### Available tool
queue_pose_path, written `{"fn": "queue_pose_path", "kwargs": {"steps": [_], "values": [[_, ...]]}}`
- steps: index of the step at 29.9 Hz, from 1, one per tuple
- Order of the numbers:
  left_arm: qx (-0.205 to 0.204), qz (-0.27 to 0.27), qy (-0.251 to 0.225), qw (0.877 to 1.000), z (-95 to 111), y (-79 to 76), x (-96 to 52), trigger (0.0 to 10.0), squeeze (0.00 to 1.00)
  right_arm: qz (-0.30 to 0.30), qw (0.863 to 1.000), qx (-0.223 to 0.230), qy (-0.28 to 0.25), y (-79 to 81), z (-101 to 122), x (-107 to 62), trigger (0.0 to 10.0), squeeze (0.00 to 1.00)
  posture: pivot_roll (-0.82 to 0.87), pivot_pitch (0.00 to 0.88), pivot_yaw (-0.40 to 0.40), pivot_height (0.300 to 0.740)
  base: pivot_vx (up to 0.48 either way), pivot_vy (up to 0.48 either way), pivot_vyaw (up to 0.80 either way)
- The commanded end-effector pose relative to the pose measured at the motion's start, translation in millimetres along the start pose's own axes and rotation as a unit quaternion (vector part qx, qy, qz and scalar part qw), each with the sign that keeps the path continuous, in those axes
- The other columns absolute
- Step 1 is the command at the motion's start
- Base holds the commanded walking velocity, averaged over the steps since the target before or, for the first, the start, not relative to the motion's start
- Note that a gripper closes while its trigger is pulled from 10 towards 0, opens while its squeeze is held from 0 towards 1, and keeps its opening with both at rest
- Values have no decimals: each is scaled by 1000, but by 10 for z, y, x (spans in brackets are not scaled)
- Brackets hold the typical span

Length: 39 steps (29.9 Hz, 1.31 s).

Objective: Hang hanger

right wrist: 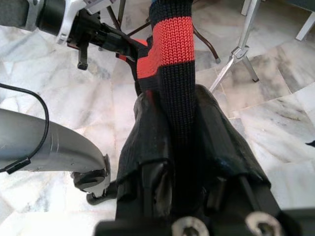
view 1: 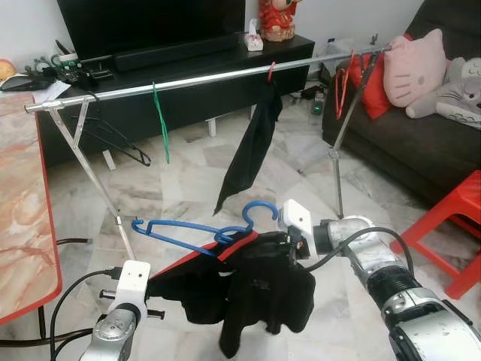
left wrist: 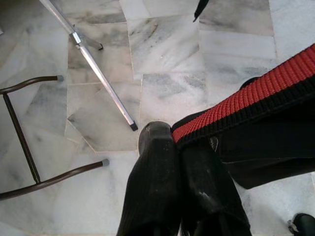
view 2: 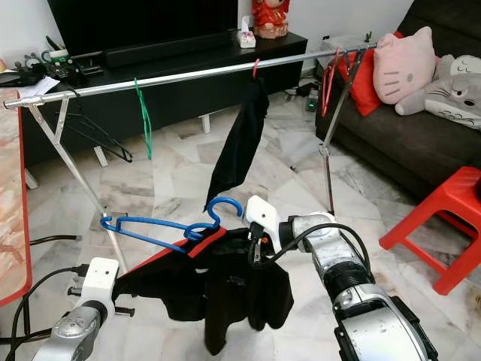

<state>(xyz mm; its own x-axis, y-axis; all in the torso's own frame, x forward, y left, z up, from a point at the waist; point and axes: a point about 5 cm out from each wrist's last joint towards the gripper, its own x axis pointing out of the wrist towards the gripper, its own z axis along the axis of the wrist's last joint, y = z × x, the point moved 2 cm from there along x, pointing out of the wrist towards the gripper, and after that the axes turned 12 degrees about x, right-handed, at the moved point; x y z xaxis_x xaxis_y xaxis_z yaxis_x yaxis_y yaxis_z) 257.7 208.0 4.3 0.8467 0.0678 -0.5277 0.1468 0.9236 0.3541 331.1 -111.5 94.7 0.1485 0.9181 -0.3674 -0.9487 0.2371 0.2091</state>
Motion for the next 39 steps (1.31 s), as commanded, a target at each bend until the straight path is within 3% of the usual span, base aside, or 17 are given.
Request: {"fn": "queue_pose_path", "kwargs": {"steps": [1, 4, 6, 10, 11, 13, 15, 21, 27, 32, 39], "values": [[-5, 17, 44, 999, -223, 134, -42, 0, 0, -8, 998, 0, -62, -41, 136, -236, 0, 0, -65, 0, 7, 740, 0, 0, 0], [-8, 13, 46, 999, -241, 141, -46, 0, 0, 51, 990, 39, -128, 49, 208, -322, 0, 0, -69, 0, 12, 740, 0, 0, 0], [-8, 13, 47, 999, -241, 143, -46, 0, 0, 71, 988, 44, -127, 87, 192, -338, 0, 0, -67, 0, 13, 740, 0, 0, 0], [-5, 15, 47, 999, -235, 178, -44, 0, 0, 129, 989, 40, -61, 247, -9, -392, 0, 0, -69, 0, 13, 740, 0, 0, 0], [-5, 15, 47, 999, -235, 178, -44, 0, 0, 129, 989, 40, -61, 247, -9, -392, 0, 0, -69, 0, 13, 740, 0, 0, 0], [-4, 18, 48, 999, -243, 211, -43, 0, 0, 136, 990, 35, 0, 295, -162, -443, 0, 0, -68, 0, 13, 740, 0, 0, 0], [-4, 18, 48, 999, -244, 219, -44, 0, 0, 136, 990, 29, 29, 310, -224, -481, 0, 0, -70, 0, 14, 740, 0, 0, 0], [-2, 17, 49, 999, -251, 231, -47, 0, 0, 137, 988, 24, 66, 335, -276, -567, 0, 0, -71, 0, 20, 740, 0, 0, 0], [2, 15, 49, 999, -254, 230, -44, 0, 0, 140, 981, 9, 133, 342, -416, -655, 0, 0, -72, 0, 29, 740, 0, 0, 0], [10, 14, 50, 999, -254, 244, -39, 0, 0, 118, 963, -17, 243, 277, -634, -769, 0, 0, -74, 0, 36, 740, 0, 0, 0], [12, 14, 50, 999, -249, 251, -34, 0, 0, 91, 963, -30, 251, 218, -656, -756, 0, 0, -74, 0, 36, 740, 0, 0, 0]]}}
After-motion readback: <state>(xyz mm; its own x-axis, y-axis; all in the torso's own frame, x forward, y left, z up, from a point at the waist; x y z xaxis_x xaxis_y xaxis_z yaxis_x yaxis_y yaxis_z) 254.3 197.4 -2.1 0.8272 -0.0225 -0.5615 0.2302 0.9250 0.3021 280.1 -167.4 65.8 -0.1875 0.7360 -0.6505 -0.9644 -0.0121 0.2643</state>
